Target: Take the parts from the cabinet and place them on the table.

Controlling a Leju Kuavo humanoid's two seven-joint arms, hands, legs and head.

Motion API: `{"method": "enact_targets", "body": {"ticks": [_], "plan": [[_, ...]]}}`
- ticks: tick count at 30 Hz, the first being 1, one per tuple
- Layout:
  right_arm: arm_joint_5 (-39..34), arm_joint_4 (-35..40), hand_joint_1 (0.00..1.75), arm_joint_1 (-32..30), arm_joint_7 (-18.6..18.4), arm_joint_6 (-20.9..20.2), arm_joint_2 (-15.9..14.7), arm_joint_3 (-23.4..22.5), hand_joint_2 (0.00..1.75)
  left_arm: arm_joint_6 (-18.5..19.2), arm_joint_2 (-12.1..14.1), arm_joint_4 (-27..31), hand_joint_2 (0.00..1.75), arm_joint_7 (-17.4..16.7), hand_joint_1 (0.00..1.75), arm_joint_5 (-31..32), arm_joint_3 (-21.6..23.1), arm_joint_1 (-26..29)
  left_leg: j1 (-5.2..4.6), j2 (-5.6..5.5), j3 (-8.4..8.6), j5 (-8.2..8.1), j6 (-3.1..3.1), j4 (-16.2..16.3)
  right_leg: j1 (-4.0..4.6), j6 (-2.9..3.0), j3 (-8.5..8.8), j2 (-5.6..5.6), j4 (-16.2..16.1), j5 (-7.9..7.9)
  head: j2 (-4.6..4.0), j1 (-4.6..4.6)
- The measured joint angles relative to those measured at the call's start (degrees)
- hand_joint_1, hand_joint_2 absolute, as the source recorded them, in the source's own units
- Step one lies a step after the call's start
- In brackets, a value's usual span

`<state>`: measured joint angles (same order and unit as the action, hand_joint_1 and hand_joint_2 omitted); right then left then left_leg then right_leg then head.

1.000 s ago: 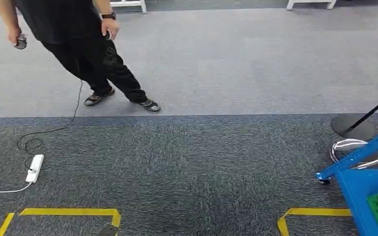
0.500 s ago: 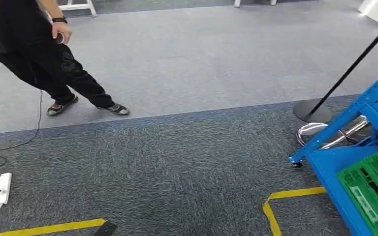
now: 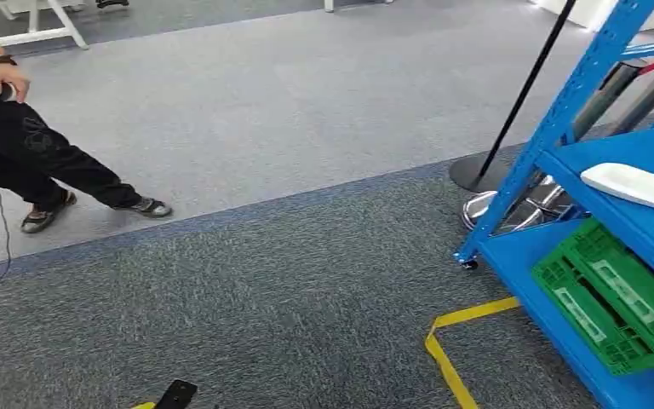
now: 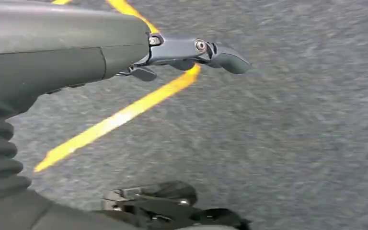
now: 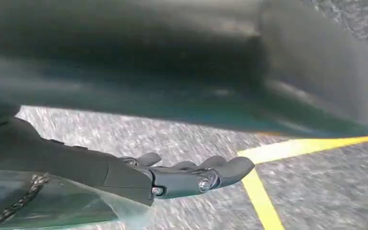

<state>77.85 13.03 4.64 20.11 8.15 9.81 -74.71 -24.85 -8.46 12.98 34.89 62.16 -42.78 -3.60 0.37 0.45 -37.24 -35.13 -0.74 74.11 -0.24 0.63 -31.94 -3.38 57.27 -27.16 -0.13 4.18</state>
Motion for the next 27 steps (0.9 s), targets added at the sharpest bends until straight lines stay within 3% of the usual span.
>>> {"method": "enact_targets", "body": {"ticks": [1,2,3,4,5,7,8,9,10,11,13,14,15,17,18,19,20,23,24,25,26,27], "plan": [[0.0,0.0,0.00,0.0,0.0,0.0,0.0,0.0,0.00,-0.5,-0.1,0.1,0.00,0.5,0.00,-0.2,-0.4,-0.1,-0.02,-0.15,1.19,2.20,0.28,-3.0,0.07,0.01,0.02,-0.70,0.0,0.03,0.00,-0.04],[0.0,0.0,0.00,0.0,0.2,0.1,0.0,0.0,0.00,-0.9,-0.2,0.2,0.00,1.0,0.00,-0.4,-0.7,-0.2,-0.14,-1.36,4.03,5.92,0.88,-9.6,0.10,-0.04,0.06,-1.77,0.1,0.08,0.00,0.00],[-0.1,0.0,0.00,0.0,0.3,0.1,0.2,0.0,0.00,-0.9,-0.2,0.2,0.00,2.0,0.00,-0.5,-0.8,-0.3,-0.25,-3.38,6.11,7.88,1.44,-14.6,0.02,-0.16,0.05,-2.46,0.1,0.16,0.00,-0.02],[-0.2,0.0,0.00,0.0,0.4,0.1,0.3,0.0,0.00,-0.8,0.0,0.2,1.75,2.7,0.00,-0.5,-0.9,-0.4,-0.11,-5.43,6.74,6.93,1.89,-16.1,0.22,-0.45,-0.20,-2.96,0.2,0.23,0.00,-0.13],[-0.2,0.0,0.00,0.1,0.4,0.1,0.3,0.0,0.00,-0.5,-0.1,0.2,1.75,3.6,0.00,-0.5,-0.9,-0.5,-0.22,-5.02,6.91,6.92,1.63,-16.8,-0.11,-0.82,-0.69,-3.83,0.3,0.38,0.00,0.04],[-0.2,0.0,0.00,-0.3,0.4,0.2,0.3,0.0,0.00,0.6,-0.1,0.2,1.75,3.6,0.00,-0.4,-0.9,-0.5,-0.57,-4.10,6.85,6.97,1.77,-16.8,-0.59,-1.62,-1.04,-4.84,0.0,0.75,0.00,0.00],[-0.2,0.0,0.00,-0.5,0.4,0.2,0.3,0.0,0.00,0.8,-0.1,0.2,1.75,3.6,0.00,-0.3,-0.9,-0.5,-0.21,-3.39,7.08,7.43,2.08,-17.6,-0.38,-2.07,-1.84,-5.22,-0.1,0.86,0.00,-0.11],[-0.2,0.0,0.00,-0.7,0.5,0.2,0.3,0.0,0.00,1.0,-0.1,0.2,1.75,3.4,0.00,0.0,-0.9,-0.6,-0.01,-2.41,7.40,7.85,2.12,-18.3,-0.30,-2.02,-2.04,-1.97,1.0,0.09,0.00,-0.13],[-0.2,0.0,0.00,-0.6,0.4,0.2,0.3,0.0,0.00,1.2,0.0,0.2,1.75,3.3,0.00,0.2,-0.9,-0.5,-0.03,-1.99,7.41,7.90,2.44,-18.5,-0.20,-2.31,-3.11,0.93,3.1,-1.78,0.00,-0.64],[-0.1,0.0,0.00,-0.4,0.4,0.2,0.3,0.0,0.00,1.3,0.0,0.2,1.75,2.9,0.00,0.4,-0.9,-0.3,-0.10,-1.06,7.34,7.89,2.59,-18.5,-0.30,-2.63,-4.97,2.17,7.0,-4.17,0.00,-0.81],[0.0,-0.1,0.00,-0.1,0.4,0.2,0.3,0.0,0.00,1.2,0.0,0.2,1.75,2.3,0.00,0.7,-0.9,0.1,-0.21,1.01,7.26,7.77,2.63,-18.5,-0.64,-3.23,-9.04,2.86,15.7,-8.07,0.00,-0.70],[0.0,-0.1,0.00,-0.2,0.4,0.2,0.3,0.0,0.00,1.2,0.0,0.2,1.75,2.2,0.00,0.7,-0.9,0.2,-0.19,1.82,7.24,7.73,2.59,-18.5,-0.74,-3.49,-9.75,2.95,17.4,-8.16,0.00,-0.72],[0.0,-0.1,0.00,-0.4,0.3,0.2,0.3,0.0,0.00,1.2,0.0,0.2,1.75,2.1,0.00,0.7,-0.9,0.2,-0.13,2.57,7.29,7.65,2.47,-18.5,-0.89,-3.75,-8.90,3.09,16.1,-6.85,0.00,-0.74],[0.0,-0.1,0.00,-0.6,0.3,0.3,0.2,0.0,0.00,1.2,0.0,0.2,1.75,1.7,0.00,0.8,-0.9,0.1,0.06,3.83,7.44,7.35,2.00,-18.2,-1.10,-4.03,-3.92,4.24,7.3,-2.41,0.00,-0.72],[0.0,-0.1,0.00,-0.5,0.3,0.3,0.2,0.0,0.00,1.2,0.0,0.2,1.75,1.6,0.00,0.8,-0.9,0.1,0.12,4.43,7.58,7.06,1.57,-17.8,-1.11,-4.14,-0.60,6.36,1.6,-0.42,0.00,-0.79],[0.0,-0.1,0.00,-0.2,0.3,0.3,0.2,0.0,0.00,1.2,0.2,0.2,1.75,1.4,0.00,0.8,-0.9,0.1,-0.34,4.83,7.58,6.64,1.02,-17.6,-0.75,-3.47,0.29,8.14,0.4,-1.32,0.00,-0.75],[0.0,-0.1,0.00,-0.1,0.4,0.3,0.2,0.0,0.00,1.1,0.1,0.2,1.75,1.3,0.00,0.8,-0.9,0.0,-0.36,5.30,7.67,6.47,0.70,-17.4,-0.82,-2.82,0.48,7.32,0.2,-0.97,0.00,-0.48],[0.0,-0.2,0.00,-0.4,0.3,0.3,0.2,0.1,0.00,1.1,0.1,0.2,1.75,1.2,0.00,0.8,-0.9,-0.2,-0.21,6.70,8.27,6.54,0.00,-17.6,-0.64,-1.72,-0.65,5.75,0.4,-0.96,0.00,-0.52],[0.0,-0.2,0.00,-0.5,0.3,0.3,0.2,0.1,0.00,1.0,0.1,0.2,1.75,1.2,0.00,0.8,-0.9,-0.4,0.15,4.95,8.28,5.77,-0.71,-17.2,-1.01,-1.14,0.32,5.15,0.0,-0.67,0.00,-0.57],[0.0,-0.2,0.00,-0.4,0.3,0.3,0.2,0.1,0.00,1.0,0.1,0.2,1.75,1.2,0.00,0.8,-0.9,-0.4,0.23,2.07,7.49,4.01,-0.77,-15.2,-1.03,-0.80,0.29,4.69,0.0,-0.54,0.00,-0.28],[0.0,-0.2,0.00,-0.2,0.3,0.3,0.2,0.1,0.00,1.1,0.1,0.2,1.75,1.2,0.00,0.8,-0.9,-0.3,0.23,0.80,5.82,1.69,-0.78,-11.2,-1.00,-0.47,0.17,4.12,0.0,-0.35,0.00,-0.11],[0.0,-0.2,0.00,0.0,0.3,0.4,0.2,0.1,0.00,1.1,0.2,0.2,1.75,1.2,0.00,0.9,-0.9,-0.2,0.24,0.25,3.48,-0.64,-0.79,-6.0,-0.92,-0.32,0.08,3.32,0.0,-0.31,0.00,-0.09]]}}
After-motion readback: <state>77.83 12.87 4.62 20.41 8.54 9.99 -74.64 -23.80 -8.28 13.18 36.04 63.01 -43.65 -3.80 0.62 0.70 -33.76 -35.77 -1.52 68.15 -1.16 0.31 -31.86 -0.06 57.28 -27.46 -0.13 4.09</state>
